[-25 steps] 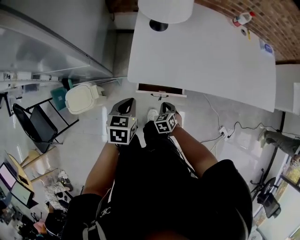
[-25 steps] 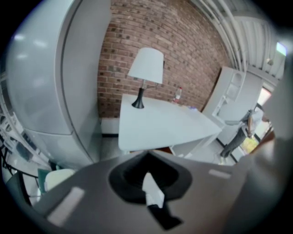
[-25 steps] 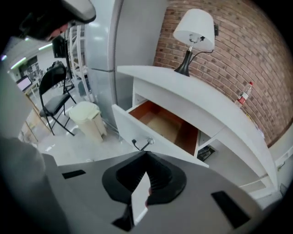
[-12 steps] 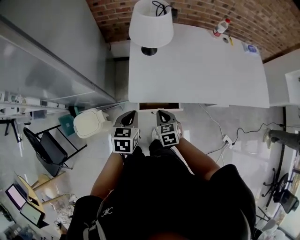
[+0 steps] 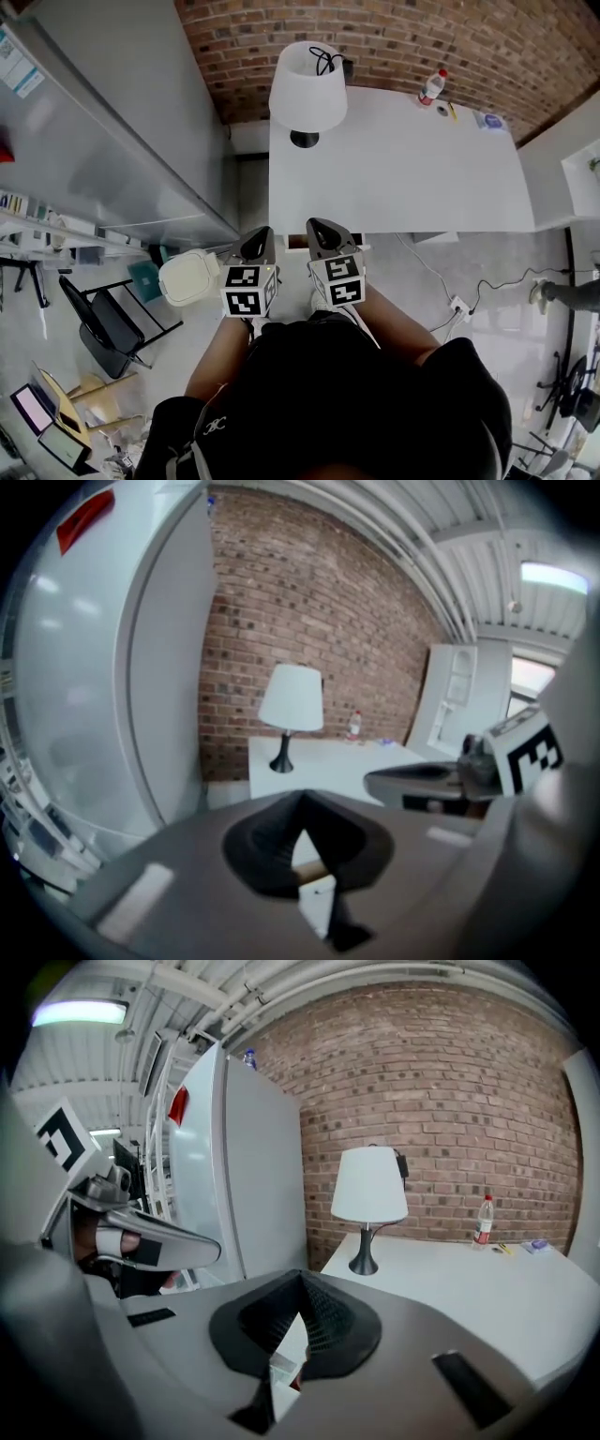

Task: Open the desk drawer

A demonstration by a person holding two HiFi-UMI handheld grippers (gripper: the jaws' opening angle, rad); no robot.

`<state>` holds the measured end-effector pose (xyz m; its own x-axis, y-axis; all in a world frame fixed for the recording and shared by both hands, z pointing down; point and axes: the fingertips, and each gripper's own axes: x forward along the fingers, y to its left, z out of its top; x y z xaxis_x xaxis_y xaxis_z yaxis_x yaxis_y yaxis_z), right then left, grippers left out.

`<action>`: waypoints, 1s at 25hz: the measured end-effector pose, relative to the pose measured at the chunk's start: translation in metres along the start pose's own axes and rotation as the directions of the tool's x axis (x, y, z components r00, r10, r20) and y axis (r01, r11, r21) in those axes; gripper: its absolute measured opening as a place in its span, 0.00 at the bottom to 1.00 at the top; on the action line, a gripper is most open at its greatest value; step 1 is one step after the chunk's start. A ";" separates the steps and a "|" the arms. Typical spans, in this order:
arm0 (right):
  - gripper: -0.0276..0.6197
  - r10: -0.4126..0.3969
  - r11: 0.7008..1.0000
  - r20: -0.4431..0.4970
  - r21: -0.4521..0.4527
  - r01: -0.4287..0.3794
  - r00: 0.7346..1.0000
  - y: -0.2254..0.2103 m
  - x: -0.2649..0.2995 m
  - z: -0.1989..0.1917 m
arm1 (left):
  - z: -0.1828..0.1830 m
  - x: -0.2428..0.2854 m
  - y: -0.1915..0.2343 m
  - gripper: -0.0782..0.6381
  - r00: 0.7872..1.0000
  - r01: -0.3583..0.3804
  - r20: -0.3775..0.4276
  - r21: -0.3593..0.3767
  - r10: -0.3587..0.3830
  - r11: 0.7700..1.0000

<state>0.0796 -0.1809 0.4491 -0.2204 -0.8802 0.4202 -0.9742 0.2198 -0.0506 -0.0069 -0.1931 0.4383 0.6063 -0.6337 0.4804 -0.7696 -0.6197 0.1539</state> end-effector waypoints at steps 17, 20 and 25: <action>0.04 0.020 0.999 0.183 -0.036 -0.014 0.983 0.035 -0.007 0.100 | 0.066 -0.055 0.057 0.11 0.980 -0.108 0.167 -0.040 0.113 0.993; 0.04 0.034 0.998 0.190 -0.058 -0.023 0.981 0.043 -0.004 0.103 | 0.068 -0.060 0.063 0.11 0.978 -0.115 0.173 -0.040 0.121 0.993; 0.04 0.040 0.998 0.181 -0.047 -0.032 0.983 0.051 0.000 0.100 | 0.064 -0.066 0.068 0.11 0.978 -0.114 0.170 -0.035 0.118 0.993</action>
<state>0.0256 -0.2117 0.3553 -0.2645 -0.9321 0.2473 -0.9633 0.2678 -0.0212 -0.0862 -0.2232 0.3622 0.5364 -0.7719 0.3413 -0.8401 -0.5271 0.1281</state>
